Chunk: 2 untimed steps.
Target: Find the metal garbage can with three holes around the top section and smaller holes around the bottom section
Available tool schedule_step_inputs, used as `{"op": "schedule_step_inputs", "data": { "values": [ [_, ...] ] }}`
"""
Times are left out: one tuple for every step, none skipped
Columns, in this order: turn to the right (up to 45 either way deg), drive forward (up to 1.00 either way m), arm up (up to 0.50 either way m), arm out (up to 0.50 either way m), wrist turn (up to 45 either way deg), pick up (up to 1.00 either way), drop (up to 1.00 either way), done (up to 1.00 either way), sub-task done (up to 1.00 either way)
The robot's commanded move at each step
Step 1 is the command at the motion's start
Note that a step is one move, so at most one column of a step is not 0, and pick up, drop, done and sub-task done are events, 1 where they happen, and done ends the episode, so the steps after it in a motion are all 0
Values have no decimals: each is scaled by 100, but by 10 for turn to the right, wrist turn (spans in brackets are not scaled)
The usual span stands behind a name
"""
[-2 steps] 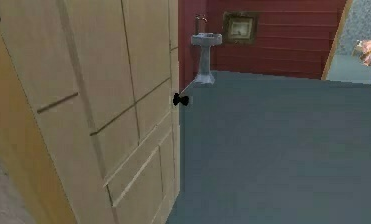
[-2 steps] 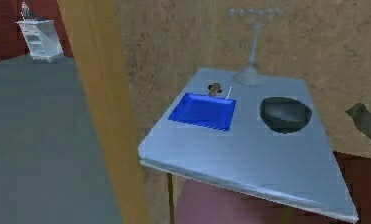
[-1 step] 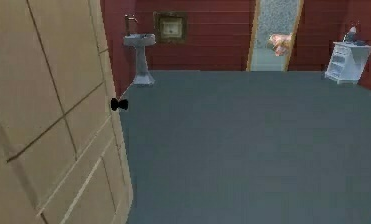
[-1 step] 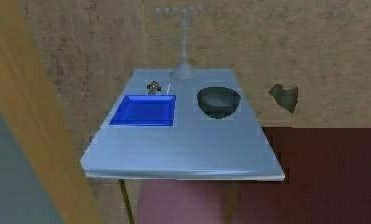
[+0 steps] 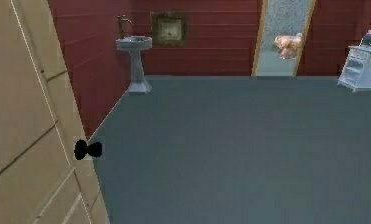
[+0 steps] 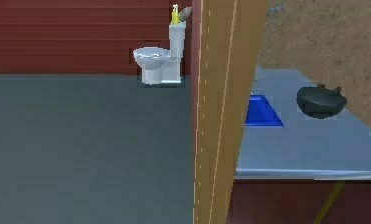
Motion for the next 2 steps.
{"op": "schedule_step_inputs", "data": {
  "values": [
    [240,0,0,0,0,0,0,0,0],
    [0,100,0,0,0,0,0,0,0]
  ]
}}
